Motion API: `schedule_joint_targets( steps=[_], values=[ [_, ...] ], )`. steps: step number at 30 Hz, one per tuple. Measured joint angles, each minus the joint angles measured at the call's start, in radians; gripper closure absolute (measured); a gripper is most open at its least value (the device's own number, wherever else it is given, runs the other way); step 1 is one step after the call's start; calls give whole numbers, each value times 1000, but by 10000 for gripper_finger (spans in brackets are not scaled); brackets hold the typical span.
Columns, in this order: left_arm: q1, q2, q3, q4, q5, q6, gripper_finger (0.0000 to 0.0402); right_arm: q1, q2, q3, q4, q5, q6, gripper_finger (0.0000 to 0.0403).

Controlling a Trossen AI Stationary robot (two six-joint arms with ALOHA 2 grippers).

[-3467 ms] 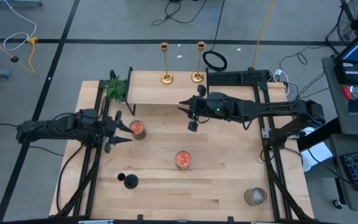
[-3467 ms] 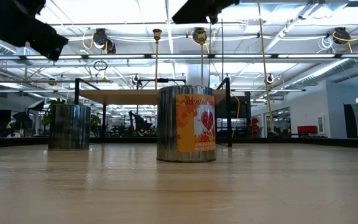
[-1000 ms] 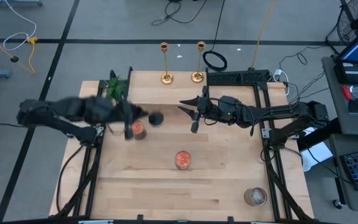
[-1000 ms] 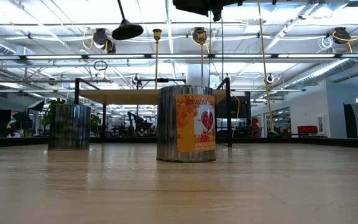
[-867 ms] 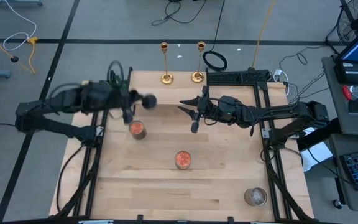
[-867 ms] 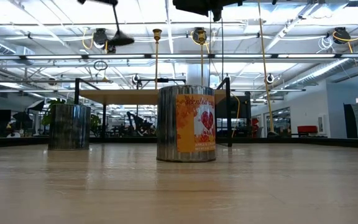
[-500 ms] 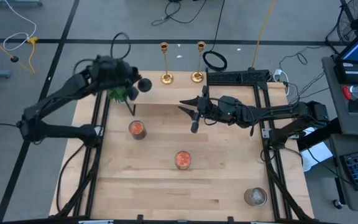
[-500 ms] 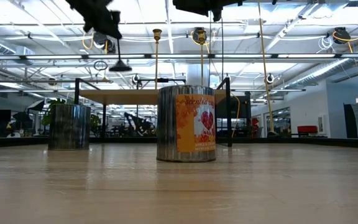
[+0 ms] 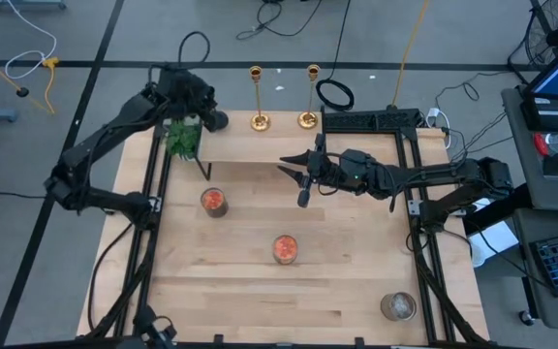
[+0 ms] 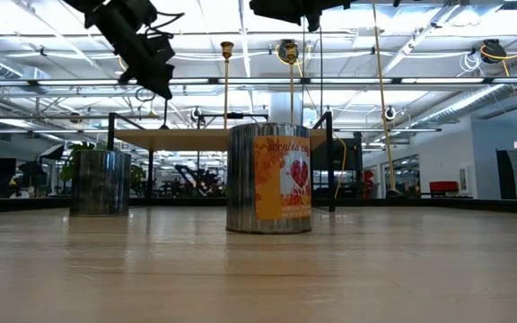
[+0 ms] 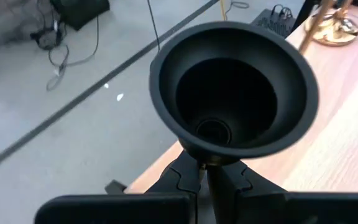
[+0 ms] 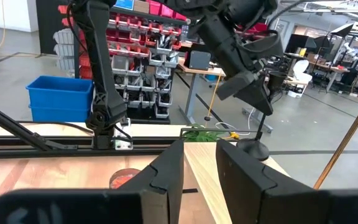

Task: Pick & Place candle stick holders
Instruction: Put the black candle holder on the shelf

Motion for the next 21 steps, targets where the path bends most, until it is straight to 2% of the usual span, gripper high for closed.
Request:
schedule_joint_targets(
  steps=[15,21],
  values=[
    [53,45,2,11,24,-16,384,0,0,0,-4,0,0,314],
    [54,82,-2,-12,32,-63,342,0,0,0,-4,0,0,314]
  ],
)
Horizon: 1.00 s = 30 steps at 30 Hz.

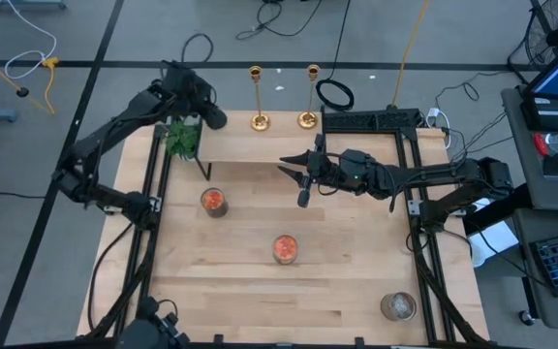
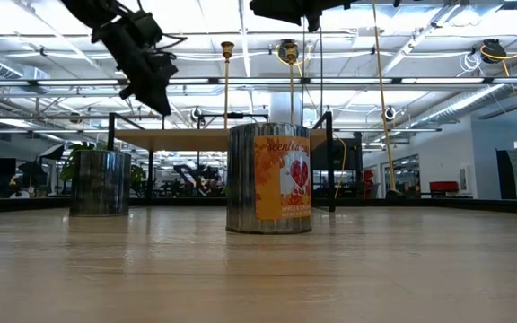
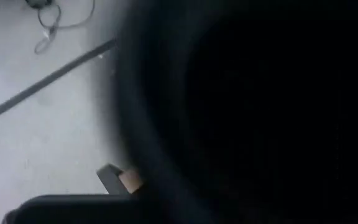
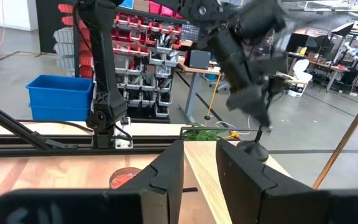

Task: Pick & Place candle stick holders
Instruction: Put the black candle holder on the shelf, then put the left scented candle on the shelf

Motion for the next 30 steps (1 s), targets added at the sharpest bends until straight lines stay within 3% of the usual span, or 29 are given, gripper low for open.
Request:
schedule_joint_targets(
  steps=[7,15,22,30],
  values=[
    [-1,-5,2,11,-16,4,294,0,0,0,-38,0,0,307],
    [-2,-8,2,4,-16,5,258,0,0,0,-53,0,0,257],
    [-2,-57,2,-20,-25,43,245,0,0,0,-53,0,0,226],
    [-2,-187,2,-84,-23,42,243,0,0,0,-53,0,0,218]
  ],
)
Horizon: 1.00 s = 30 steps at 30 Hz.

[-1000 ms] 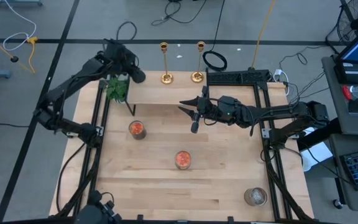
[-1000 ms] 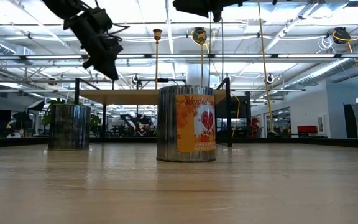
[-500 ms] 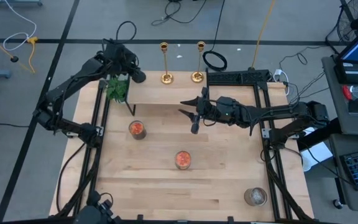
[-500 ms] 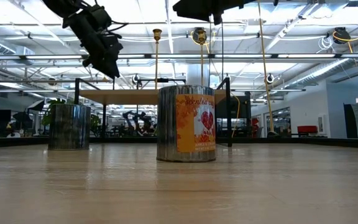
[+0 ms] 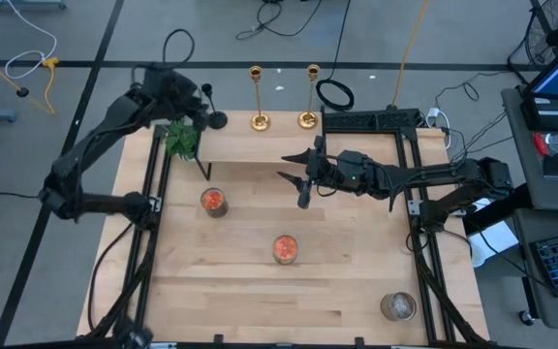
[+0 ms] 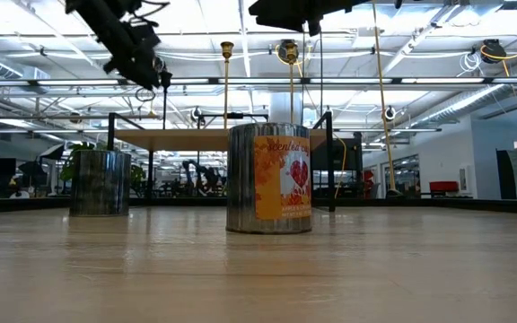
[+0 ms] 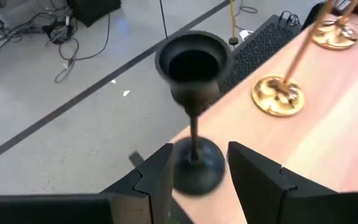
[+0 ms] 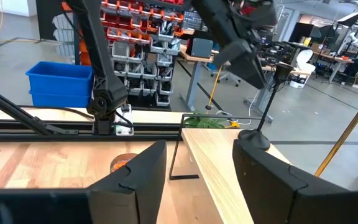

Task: Pick & Place candle stick holders
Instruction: Put the left scented candle on the shelf

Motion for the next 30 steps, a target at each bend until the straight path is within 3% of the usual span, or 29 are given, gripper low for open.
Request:
schedule_joint_targets(
  steps=[7,14,22,30],
  values=[
    [-47,-147,0,-209,12,32,243,0,0,0,0,0,0,217],
    [-182,-224,0,-476,15,21,243,0,0,0,0,0,0,216],
    [-357,-225,-70,-607,15,-283,243,0,0,0,0,0,12,216],
    [-468,-225,-286,-548,-6,-472,243,0,0,0,-3,0,29,216]
  ],
)
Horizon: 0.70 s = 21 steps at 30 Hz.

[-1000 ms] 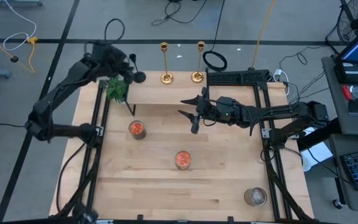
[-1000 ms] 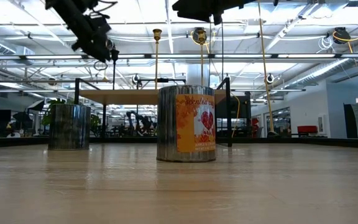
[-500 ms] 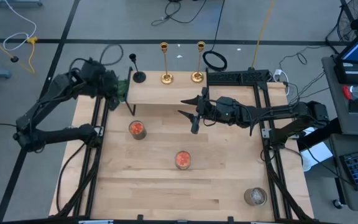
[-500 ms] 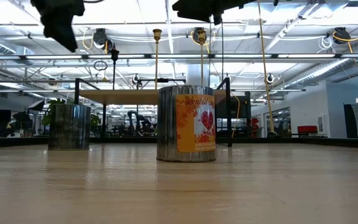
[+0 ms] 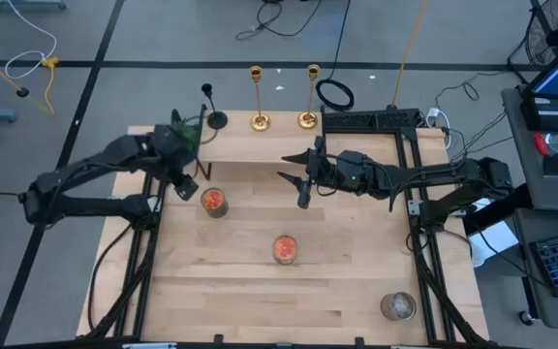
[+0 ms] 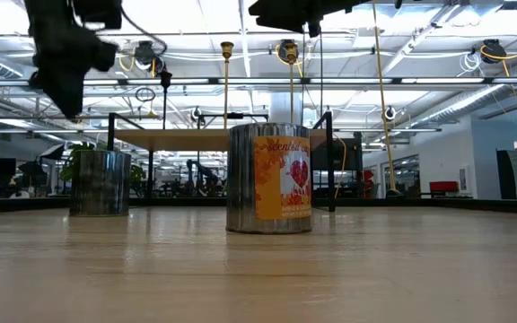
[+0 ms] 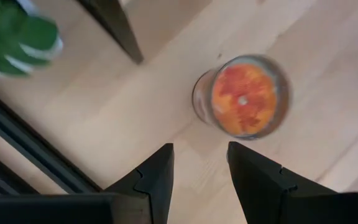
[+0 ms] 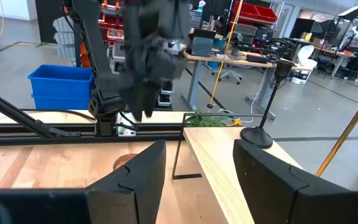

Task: Pick & Place candle stick holders
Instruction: Put the left scented candle on the shelf

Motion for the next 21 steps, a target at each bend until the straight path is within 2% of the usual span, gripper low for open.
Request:
schedule_joint_targets(
  steps=[8,21],
  values=[
    [-57,0,-181,212,-32,-126,243,0,0,0,0,0,-2,216],
    [-136,0,-214,293,-59,-176,243,0,0,0,-17,0,-3,216]
  ],
)
